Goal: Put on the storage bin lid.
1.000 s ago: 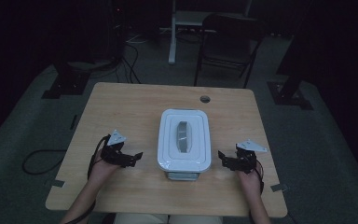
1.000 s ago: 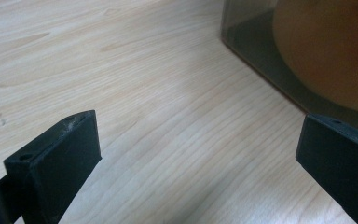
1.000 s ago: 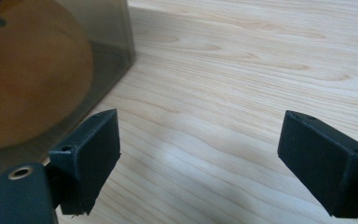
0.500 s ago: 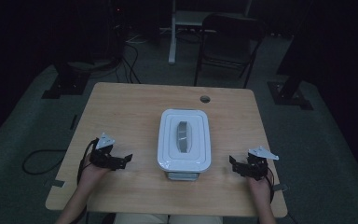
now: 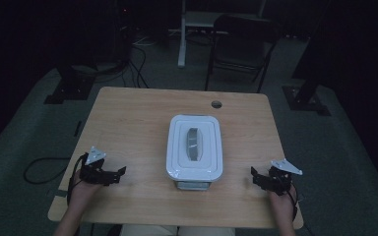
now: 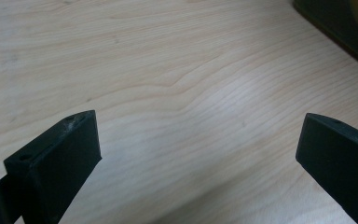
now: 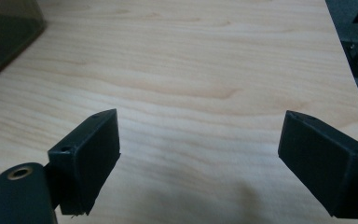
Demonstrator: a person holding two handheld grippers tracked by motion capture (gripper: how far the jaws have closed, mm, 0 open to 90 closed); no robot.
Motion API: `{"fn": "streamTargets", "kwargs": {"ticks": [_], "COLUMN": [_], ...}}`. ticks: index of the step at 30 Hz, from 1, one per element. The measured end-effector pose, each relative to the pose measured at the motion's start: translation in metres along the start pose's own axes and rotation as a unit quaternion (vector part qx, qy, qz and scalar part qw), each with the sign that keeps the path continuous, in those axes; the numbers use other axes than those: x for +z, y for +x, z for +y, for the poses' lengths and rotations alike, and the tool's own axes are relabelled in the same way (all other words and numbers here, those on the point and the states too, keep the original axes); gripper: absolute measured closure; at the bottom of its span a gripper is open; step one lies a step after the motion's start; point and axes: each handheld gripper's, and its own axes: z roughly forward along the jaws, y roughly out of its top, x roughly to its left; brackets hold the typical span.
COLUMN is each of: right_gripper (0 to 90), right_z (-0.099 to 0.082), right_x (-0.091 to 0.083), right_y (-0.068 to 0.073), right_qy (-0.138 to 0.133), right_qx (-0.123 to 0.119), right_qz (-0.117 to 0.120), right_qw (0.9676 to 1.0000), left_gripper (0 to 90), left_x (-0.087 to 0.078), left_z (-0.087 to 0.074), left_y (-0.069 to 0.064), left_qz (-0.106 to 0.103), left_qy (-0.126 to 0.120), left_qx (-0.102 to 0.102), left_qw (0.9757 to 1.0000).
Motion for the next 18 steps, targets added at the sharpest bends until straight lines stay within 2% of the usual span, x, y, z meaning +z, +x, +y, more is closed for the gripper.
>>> {"fn": "streamTargets", "kwargs": {"ticks": [7,9,12,18], "right_gripper": [12.4,12.5,12.5,14.1], "right_z": [-0.007,-0.008,-0.01,-0.012], "right_x": [-0.003,-0.003,-0.004,-0.004], "right_y": [-0.004,-0.006,-0.007,-0.014], "right_qy": [0.017,0.021,0.027,0.044], "right_qx": [-0.001,0.008,0.011,0.025], "right_qz": [-0.031,-0.033,-0.046,-0.054], "right_qw": [0.9994,0.9992,0.9985,0.9973], "left_gripper": [0.4,0.4,0.4,0.4], "left_x": [-0.013,-0.015,-0.015,-0.015], "left_z": [-0.012,-0.015,-0.02,-0.03], "left_y": [0.008,0.011,0.016,0.023], "left_qz": [0.026,0.03,0.036,0.05], "left_qy": [-0.002,-0.002,0.004,0.017], "left_qx": [-0.027,-0.031,-0.034,-0.048], "left_qw": [0.9993,0.9991,0.9988,0.9975]}}
